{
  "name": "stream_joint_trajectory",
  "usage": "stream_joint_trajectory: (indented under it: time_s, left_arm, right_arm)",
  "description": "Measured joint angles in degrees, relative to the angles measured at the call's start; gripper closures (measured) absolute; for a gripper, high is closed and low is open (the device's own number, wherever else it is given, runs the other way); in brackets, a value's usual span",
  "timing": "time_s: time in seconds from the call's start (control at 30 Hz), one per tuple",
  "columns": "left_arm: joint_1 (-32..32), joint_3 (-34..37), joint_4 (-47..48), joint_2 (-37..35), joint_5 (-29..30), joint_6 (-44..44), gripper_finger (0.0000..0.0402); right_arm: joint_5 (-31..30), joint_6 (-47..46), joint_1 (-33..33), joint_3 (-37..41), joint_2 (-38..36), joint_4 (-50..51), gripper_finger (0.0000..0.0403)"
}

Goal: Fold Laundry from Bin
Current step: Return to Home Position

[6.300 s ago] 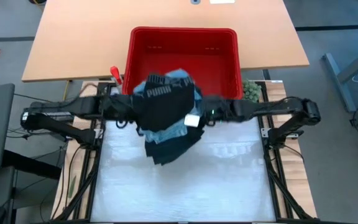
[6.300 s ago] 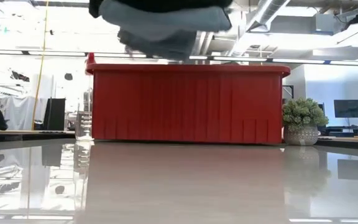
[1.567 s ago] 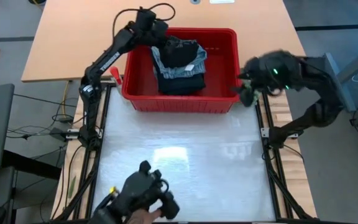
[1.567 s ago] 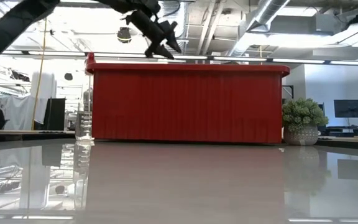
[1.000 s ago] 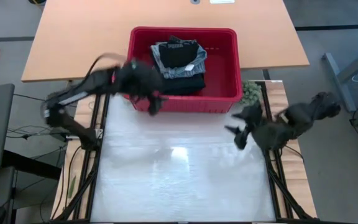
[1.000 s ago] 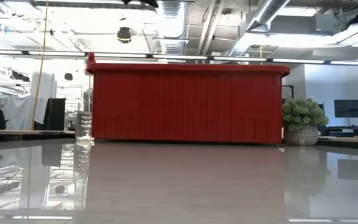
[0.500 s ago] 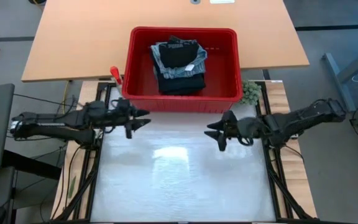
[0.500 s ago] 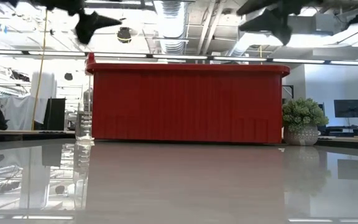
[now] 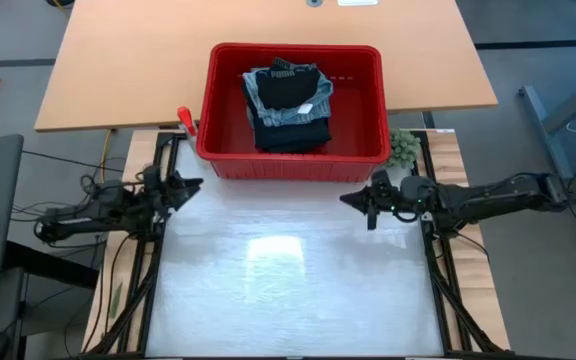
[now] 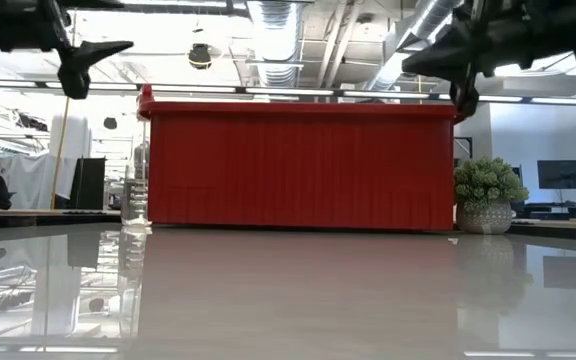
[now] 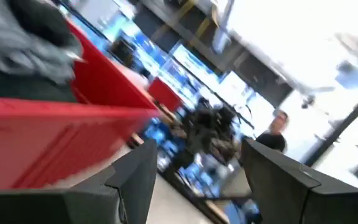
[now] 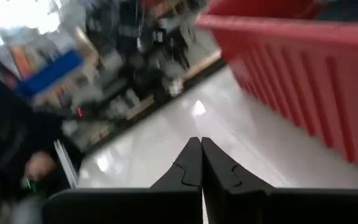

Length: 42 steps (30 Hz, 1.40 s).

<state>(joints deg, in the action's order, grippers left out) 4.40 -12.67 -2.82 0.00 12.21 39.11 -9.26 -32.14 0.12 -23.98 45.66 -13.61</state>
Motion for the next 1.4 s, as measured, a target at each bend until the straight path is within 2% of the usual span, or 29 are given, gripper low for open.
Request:
stream_joint_trajectory:
  time_s: [0.1, 0.2, 0.27, 0.37, 0.47, 0.6, 0.73, 0.83, 1.03, 1.23, 1.3, 1.4]
  left_arm:
    - [0.01, 1.01, -0.38, 0.36, 3.73, -2.97, 0.018]
    - [0.15, 0.99, -1.41, 3.09, 6.34, -3.67, 0.018]
    - [0.22, 2.33, -2.49, 3.71, 5.91, -3.46, 0.018]
    - [0.2, 6.01, -11.31, 4.58, 3.29, -2.35, 0.018]
    - [0.3, 11.66, -19.17, 5.35, 3.26, -0.63, 0.018]
    - [1.62, 11.65, -18.58, 5.21, 2.14, -0.81, 0.018]
    - [3.16, 11.62, -22.03, 4.64, -3.43, -3.58, 0.018]
    - [4.33, 11.51, -21.5, 3.62, -2.68, -7.25, 0.018]
    - [6.79, 11.57, -20.13, 2.57, -1.26, -10.24, 0.018]
    - [7.7, 11.57, -18.73, 2.59, -1.26, -11.95, 0.018]
    - [7.72, 11.57, -18.42, 2.59, -0.93, -11.97, 0.018]
    - [7.72, 11.94, -18.24, 2.6, 0.21, -12.04, 0.018]
  right_arm:
    - [0.96, -0.8, -1.93, 4.53, -1.65, -7.64, 0.0387]
    - [1.18, -0.37, -3.52, 6.87, -2.77, -9.23, 0.0387]
    - [1.21, 0.07, -4.71, 8.12, -3.94, -8.89, 0.0387]
    - [1.23, 0.93, -6.48, 10.01, -6.02, -9.3, 0.0387]
    - [1.9, 1.12, -8.4, 12.43, -8.06, -8.89, 0.0387]
    - [3.34, 1.12, -9.83, 15.07, -10.78, -8.65, 0.0386]
    - [4.44, 2.98, -10.05, 15.13, -14.25, -4.18, 0.0386]
    - [5.07, 4.76, -10.03, 15.13, -19.01, 0.35, 0.0386]
    - [4.65, 9.35, -10.88, 15.13, -31.07, 16.69, 0.0386]
    - [6.52, 9.64, -11.4, 15.13, -38.16, 25.1, 0.0386]
    - [5.65, 9.92, -11.42, 15.72, -39.34, 25.55, 0.0386]
    - [5.07, 10.25, -11.52, 19.57, -40.22, 19.78, 0.0386]
